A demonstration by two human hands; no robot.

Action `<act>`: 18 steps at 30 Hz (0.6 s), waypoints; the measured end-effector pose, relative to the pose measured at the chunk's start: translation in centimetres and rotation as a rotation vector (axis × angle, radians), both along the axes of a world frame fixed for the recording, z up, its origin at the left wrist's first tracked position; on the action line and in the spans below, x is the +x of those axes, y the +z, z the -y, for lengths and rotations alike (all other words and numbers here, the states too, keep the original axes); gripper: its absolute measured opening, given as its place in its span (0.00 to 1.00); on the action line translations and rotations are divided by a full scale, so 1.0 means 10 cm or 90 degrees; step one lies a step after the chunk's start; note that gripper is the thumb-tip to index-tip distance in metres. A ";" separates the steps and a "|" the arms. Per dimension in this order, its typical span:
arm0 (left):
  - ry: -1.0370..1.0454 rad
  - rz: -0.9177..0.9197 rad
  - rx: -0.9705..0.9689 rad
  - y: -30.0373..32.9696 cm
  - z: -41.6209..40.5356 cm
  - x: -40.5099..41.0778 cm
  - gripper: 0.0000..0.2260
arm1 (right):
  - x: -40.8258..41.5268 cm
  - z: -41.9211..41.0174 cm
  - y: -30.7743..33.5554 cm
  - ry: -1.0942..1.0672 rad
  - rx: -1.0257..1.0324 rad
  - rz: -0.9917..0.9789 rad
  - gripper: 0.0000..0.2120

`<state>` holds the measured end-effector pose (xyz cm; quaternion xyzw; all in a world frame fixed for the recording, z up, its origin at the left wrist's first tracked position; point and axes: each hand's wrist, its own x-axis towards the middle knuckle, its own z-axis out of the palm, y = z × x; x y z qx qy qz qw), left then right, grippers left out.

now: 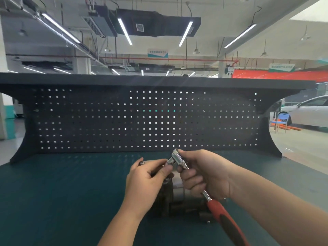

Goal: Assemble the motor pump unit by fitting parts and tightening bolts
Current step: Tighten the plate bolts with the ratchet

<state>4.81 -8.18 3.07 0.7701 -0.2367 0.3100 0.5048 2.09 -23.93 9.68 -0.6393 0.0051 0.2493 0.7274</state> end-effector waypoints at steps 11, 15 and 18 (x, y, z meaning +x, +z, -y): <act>-0.002 -0.025 -0.060 -0.02 0.01 0.02 0.09 | -0.06 0.23 0.14 -0.148 0.039 0.237 0.29; 0.047 0.020 0.015 0.00 0.02 0.01 0.22 | 0.01 -0.15 -0.13 -0.156 -0.238 0.335 0.19; 0.054 0.031 0.019 -0.03 0.02 0.03 0.22 | 0.10 -0.23 -0.15 -0.201 -0.248 0.369 0.10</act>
